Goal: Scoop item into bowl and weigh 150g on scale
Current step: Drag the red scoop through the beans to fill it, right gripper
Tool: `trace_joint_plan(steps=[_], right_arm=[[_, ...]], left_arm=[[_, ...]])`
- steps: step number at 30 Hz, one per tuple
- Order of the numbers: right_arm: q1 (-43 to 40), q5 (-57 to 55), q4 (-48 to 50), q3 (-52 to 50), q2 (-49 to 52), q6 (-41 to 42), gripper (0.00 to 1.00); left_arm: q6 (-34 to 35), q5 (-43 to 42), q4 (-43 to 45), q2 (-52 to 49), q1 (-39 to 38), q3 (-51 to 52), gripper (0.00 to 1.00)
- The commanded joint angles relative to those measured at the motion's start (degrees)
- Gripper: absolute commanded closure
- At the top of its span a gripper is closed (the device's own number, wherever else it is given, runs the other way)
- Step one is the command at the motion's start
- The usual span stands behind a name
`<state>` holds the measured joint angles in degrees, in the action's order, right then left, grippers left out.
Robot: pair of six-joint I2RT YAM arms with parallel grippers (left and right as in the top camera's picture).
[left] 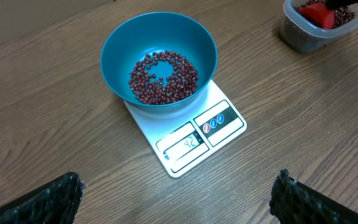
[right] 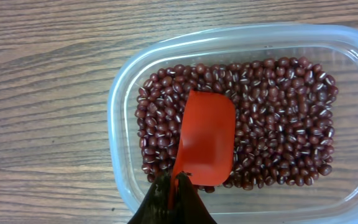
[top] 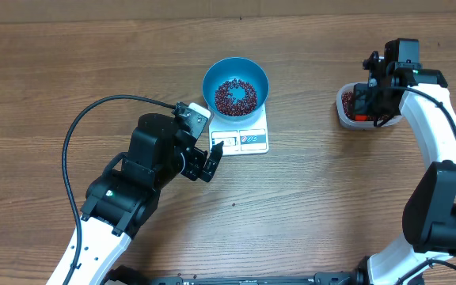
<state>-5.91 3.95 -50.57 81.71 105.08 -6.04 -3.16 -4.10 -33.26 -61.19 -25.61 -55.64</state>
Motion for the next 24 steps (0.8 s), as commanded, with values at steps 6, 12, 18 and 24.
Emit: trace_joint_plan(steps=[6,12,18,24], right_arm=[[-0.3,6.2,1.0,-0.7,1.4,-0.2,0.96],[-0.8,6.3,1.7,-0.7,3.2,-0.2,0.96],[-3.7,9.7,1.9,-0.7,5.4,0.0,0.96],[-7.1,13.4,2.3,-0.7,5.7,0.0,0.96]], left_arm=[[0.6,-0.4,0.1,-0.3,0.1,-1.2,0.00],[0.6,-0.4,0.0,-0.3,0.1,-1.2,0.00],[0.6,-0.4,0.0,-0.3,0.1,-1.2,0.01],[0.6,-0.4,0.0,-0.3,0.1,-1.2,0.00]])
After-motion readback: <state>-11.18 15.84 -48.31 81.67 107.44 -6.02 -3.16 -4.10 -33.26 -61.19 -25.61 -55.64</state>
